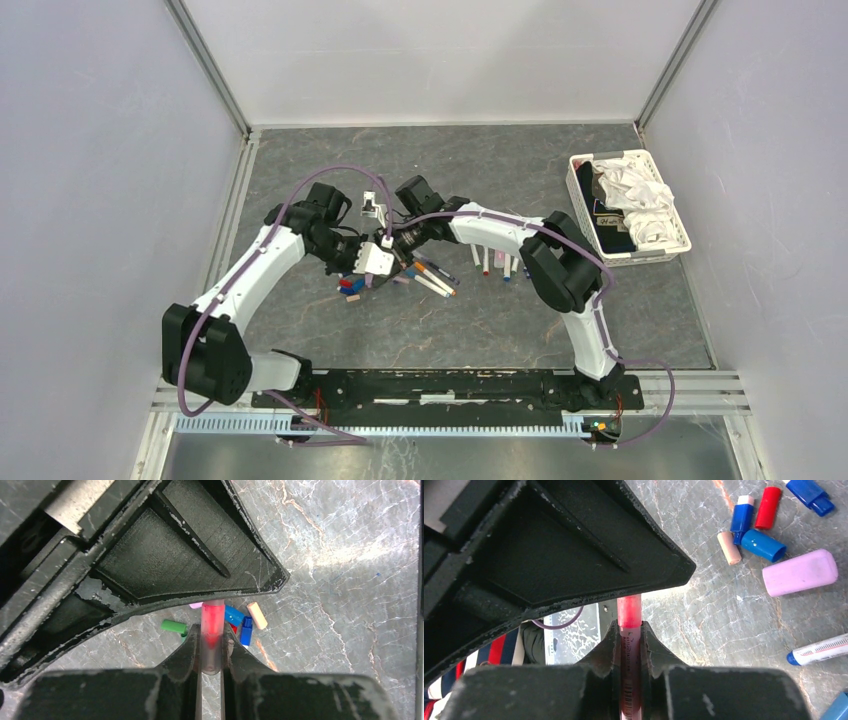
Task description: Open the pen caps
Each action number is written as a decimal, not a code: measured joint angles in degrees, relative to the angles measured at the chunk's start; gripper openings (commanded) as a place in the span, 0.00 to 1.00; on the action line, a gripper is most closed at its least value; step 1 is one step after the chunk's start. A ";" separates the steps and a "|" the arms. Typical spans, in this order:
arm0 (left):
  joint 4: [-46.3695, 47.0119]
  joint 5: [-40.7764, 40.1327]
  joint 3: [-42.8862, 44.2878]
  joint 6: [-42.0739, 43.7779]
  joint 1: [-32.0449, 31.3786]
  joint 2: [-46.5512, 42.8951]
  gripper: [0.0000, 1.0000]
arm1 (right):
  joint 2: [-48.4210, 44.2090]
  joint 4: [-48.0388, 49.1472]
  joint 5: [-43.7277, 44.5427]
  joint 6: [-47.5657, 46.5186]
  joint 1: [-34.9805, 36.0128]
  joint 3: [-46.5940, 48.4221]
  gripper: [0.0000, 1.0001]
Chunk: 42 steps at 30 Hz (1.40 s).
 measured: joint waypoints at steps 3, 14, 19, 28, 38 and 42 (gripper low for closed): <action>1.55 -0.76 -0.68 0.26 0.42 -0.02 0.02 | -0.66 0.70 1.38 -1.33 -0.26 -1.27 0.00; 6.36 -5.51 -1.84 4.98 11.08 2.54 0.02 | -9.05 -1.29 8.57 -4.90 -4.20 -16.52 0.00; 10.03 -6.97 -2.40 4.02 10.78 4.31 0.02 | -9.86 -5.81 13.53 -6.43 -6.67 -16.85 0.00; 19.91 -6.10 1.01 -12.90 10.69 18.01 0.18 | -22.73 -4.92 40.72 -1.88 -16.37 -25.38 0.00; 23.37 -7.21 4.85 -21.51 10.69 25.59 0.40 | -23.93 -3.50 61.75 0.13 -16.98 -26.53 0.01; 23.17 -7.13 4.74 -21.59 10.69 25.59 0.48 | -22.84 -2.75 64.65 0.13 -16.98 -26.47 0.05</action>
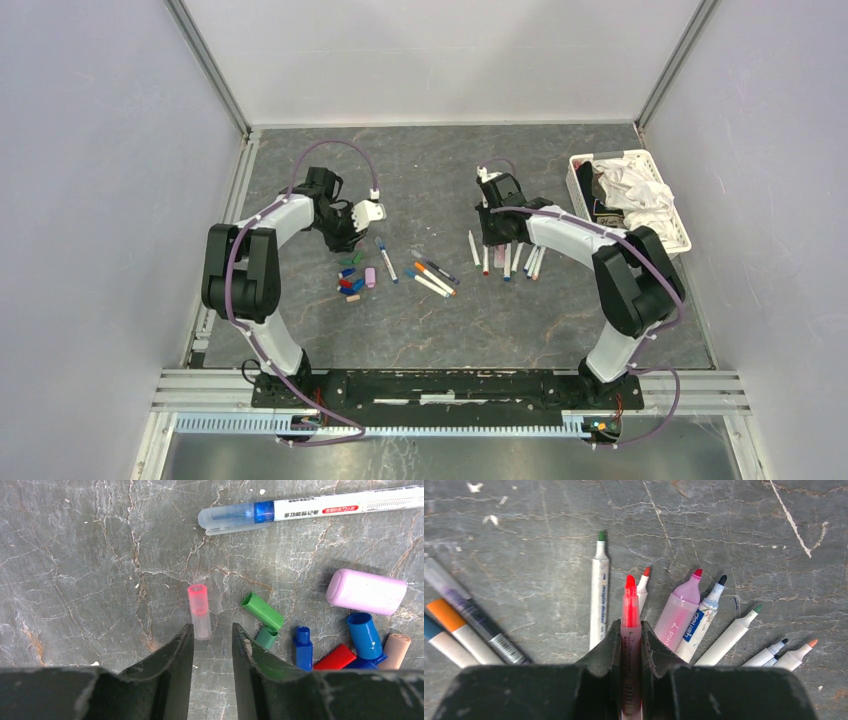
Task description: Open the pen caps
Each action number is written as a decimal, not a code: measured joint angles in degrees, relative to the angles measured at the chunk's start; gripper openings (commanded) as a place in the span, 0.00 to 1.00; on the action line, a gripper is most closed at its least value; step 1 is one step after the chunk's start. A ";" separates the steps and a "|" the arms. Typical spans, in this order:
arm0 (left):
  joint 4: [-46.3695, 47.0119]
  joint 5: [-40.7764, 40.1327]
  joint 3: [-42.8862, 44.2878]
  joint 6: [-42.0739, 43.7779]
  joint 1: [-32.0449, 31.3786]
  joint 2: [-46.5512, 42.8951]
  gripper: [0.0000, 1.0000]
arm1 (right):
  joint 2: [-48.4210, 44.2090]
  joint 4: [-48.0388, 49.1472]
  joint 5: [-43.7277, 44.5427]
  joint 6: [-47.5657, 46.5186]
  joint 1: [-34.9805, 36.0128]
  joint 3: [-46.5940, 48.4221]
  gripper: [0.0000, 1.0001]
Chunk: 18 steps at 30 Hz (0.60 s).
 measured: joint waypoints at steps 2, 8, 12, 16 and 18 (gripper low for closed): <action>-0.37 0.24 0.02 -0.09 0.00 0.00 0.50 | 1.18 0.11 0.90 -0.02 0.00 0.04 0.10; -4.79 0.61 3.30 -2.95 0.00 -0.09 0.77 | 2.80 0.13 2.16 -0.09 0.00 0.04 0.21; -9.25 1.40 10.45 -6.38 0.00 -1.42 0.86 | 2.80 0.22 2.84 -0.24 0.00 0.04 0.27; -11.47 1.18 17.44 -11.13 0.00 -5.81 0.89 | 2.80 0.20 3.02 -0.28 0.00 0.04 0.29; -11.65 0.52 19.93 -14.05 0.00 -8.68 0.91 | 2.80 0.15 3.04 -0.28 0.00 0.09 0.29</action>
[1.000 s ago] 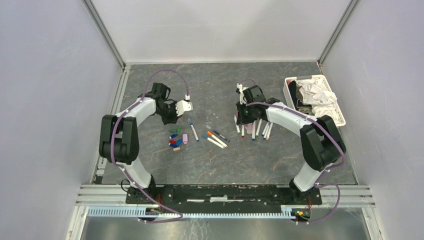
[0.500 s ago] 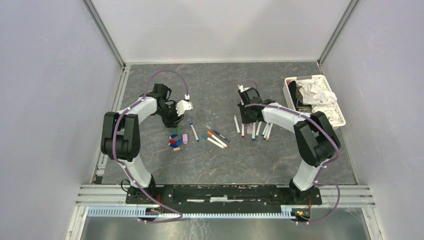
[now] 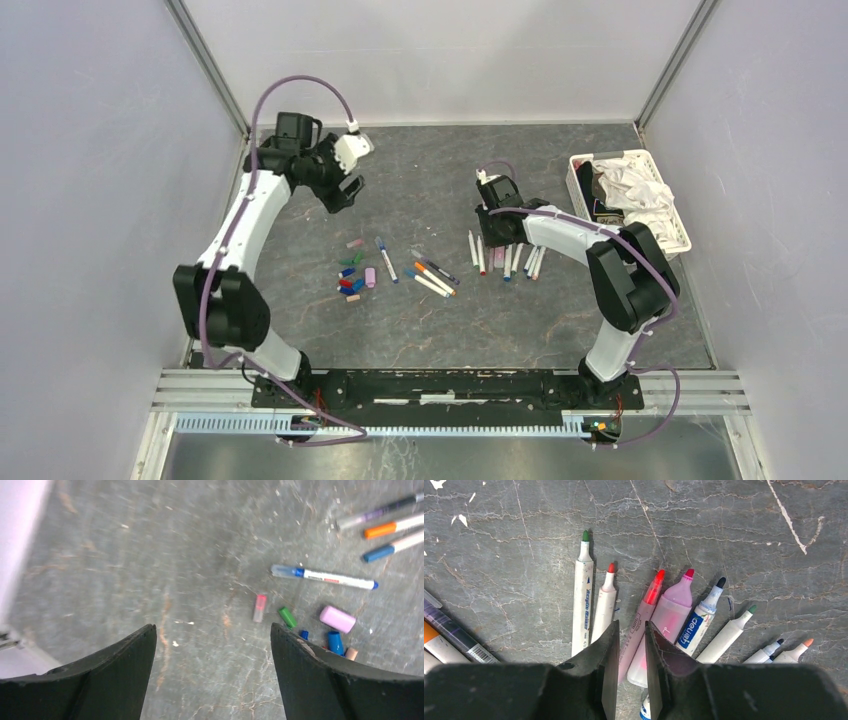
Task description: Open the pen caps
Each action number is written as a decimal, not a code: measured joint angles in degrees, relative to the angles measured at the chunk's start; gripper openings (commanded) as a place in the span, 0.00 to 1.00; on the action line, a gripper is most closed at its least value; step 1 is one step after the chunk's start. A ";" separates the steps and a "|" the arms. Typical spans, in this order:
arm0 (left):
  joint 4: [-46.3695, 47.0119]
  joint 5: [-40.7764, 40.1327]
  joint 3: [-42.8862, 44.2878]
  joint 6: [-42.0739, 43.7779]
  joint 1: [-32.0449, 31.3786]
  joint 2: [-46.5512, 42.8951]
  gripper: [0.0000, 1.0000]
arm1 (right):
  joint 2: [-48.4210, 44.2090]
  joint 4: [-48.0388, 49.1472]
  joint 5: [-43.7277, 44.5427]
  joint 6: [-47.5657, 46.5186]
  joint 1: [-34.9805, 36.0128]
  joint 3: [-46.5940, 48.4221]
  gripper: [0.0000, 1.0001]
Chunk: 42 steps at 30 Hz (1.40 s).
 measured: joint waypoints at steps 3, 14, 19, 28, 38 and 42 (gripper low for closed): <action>0.11 -1.92 3.13 -4.85 0.00 -3.48 0.93 | 0.00 -0.04 0.22 0.00 0.02 0.02 0.28; -0.26 -5.29 5.25 -14.95 0.37 -5.51 1.00 | -3.85 1.33 0.74 -5.35 10.25 2.21 0.28; -0.09 -3.17 5.25 -18.69 2.25 -6.51 1.00 | -2.62 1.99 -3.78 -8.31 15.41 3.67 0.27; 0.85 -0.24 5.35 -21.14 2.82 -11.39 1.00 | 2.51 2.82 -8.74 -10.80 16.31 3.67 0.27; 1.53 0.79 3.78 -22.03 2.82 -11.37 1.00 | 5.92 2.84 -9.57 -11.89 16.41 3.52 0.24; 1.75 2.16 1.99 -21.97 2.82 -11.47 1.00 | 6.27 3.19 -9.27 -12.11 16.39 3.34 0.24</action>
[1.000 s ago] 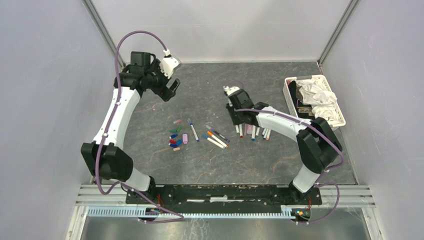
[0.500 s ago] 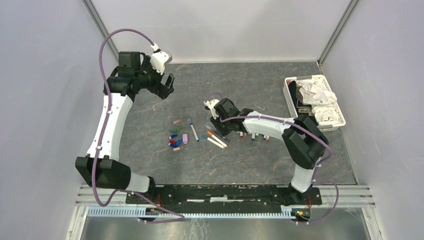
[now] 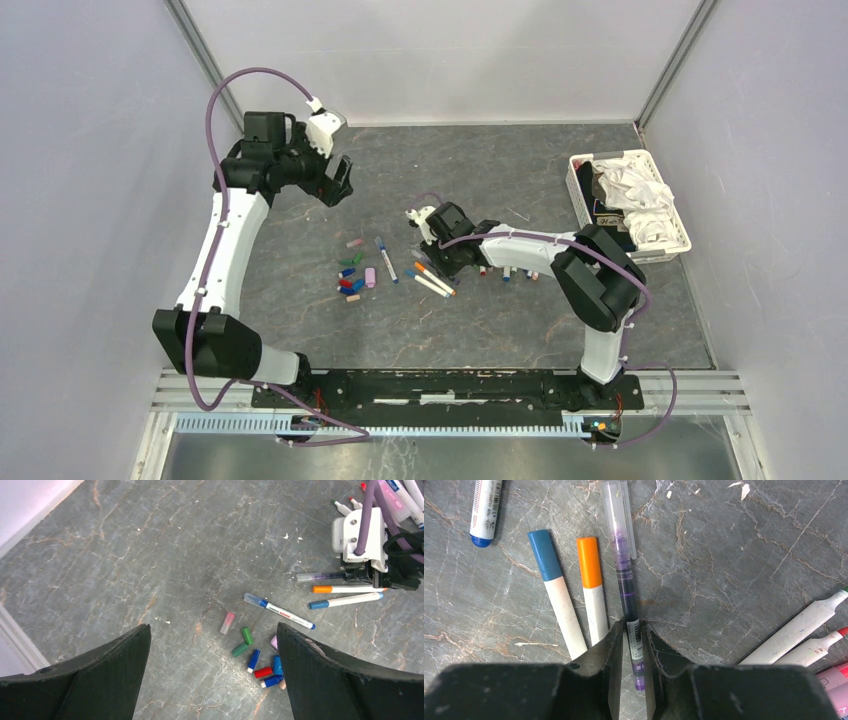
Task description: Open the pen caps
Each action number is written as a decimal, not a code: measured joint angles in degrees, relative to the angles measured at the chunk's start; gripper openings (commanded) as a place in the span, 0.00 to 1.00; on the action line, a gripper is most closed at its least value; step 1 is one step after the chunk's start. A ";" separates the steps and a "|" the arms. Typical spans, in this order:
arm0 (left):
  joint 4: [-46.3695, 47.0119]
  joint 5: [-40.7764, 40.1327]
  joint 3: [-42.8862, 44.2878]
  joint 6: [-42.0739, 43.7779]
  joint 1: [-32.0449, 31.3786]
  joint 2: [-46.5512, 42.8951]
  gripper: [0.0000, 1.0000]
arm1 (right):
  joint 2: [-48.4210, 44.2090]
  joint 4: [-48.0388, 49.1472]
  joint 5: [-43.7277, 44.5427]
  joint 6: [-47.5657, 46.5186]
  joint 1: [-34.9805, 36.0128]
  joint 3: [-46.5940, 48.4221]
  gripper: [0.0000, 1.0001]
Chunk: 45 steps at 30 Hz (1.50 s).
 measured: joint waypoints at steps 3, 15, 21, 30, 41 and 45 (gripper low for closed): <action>-0.26 1.14 -1.42 0.39 0.00 -0.17 1.00 | 0.02 0.68 -0.33 0.04 -0.61 -0.31 0.24; -1.79 5.07 -3.32 3.87 0.00 -0.85 1.00 | 0.15 4.37 -2.82 -0.90 -2.45 -1.46 0.11; -2.03 5.18 -4.17 5.20 -0.11 0.00 1.00 | -0.04 4.07 -2.71 -1.90 -2.58 -1.36 0.00; -4.39 8.11 -12.48 16.22 -4.94 -1.60 1.00 | -2.12 -4.59 -10.45 -2.03 -6.19 5.35 0.00; -14.99 11.15 -13.49 35.56 -11.17 -1.84 0.89 | -2.54 -9.27 -39.60 -2.25 -5.88 15.43 0.00; -15.34 11.19 -14.23 38.84 -13.53 -2.08 0.82 | -2.32 -11.08 -45.40 -2.38 -5.11 15.43 0.00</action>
